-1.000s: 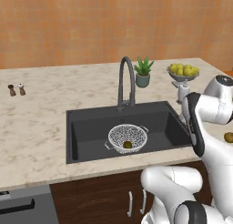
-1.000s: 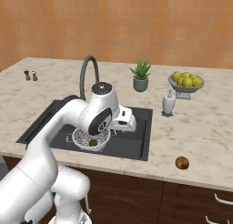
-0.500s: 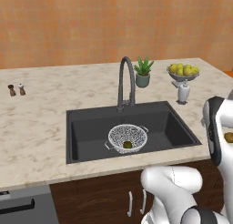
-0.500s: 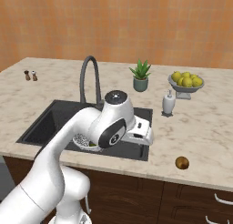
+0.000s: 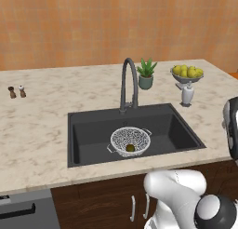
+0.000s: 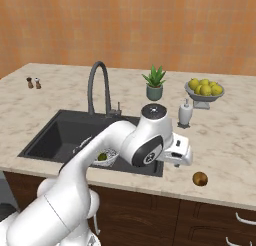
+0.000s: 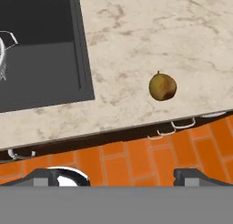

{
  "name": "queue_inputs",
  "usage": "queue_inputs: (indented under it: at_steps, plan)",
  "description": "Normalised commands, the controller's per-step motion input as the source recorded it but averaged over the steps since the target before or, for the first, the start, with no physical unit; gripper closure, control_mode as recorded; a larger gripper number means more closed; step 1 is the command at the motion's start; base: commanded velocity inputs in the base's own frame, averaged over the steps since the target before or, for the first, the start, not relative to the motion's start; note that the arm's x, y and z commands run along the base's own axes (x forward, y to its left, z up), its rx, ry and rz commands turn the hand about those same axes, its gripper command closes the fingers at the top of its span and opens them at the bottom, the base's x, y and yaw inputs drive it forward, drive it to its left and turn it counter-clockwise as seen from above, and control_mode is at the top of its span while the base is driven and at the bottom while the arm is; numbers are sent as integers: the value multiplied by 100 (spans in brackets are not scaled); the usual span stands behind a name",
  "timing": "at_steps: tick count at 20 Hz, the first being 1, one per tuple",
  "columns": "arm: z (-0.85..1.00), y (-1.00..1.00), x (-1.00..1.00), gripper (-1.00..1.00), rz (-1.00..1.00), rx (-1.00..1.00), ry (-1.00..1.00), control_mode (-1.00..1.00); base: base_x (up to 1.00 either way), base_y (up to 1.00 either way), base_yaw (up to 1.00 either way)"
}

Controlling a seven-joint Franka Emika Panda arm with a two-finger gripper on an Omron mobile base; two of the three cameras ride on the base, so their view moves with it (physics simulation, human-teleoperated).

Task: Put the colander in the sink, put the mango, pear in the colander, and turn on the sink faucet and pour water over the colander.

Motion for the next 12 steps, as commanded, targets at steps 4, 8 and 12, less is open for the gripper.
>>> queue_inputs:
  at_steps: [4, 8, 12]
  plan:
    - [-6, -57, 2, -100, 0, 0, 1, -100, 0, 0, 0]
    - [-8, -49, 18, -100, 0, 0, 0, -100, 0, 0, 0]
    - [-19, -38, 32, -100, 3, 10, 0, -100, 0, 0, 0]
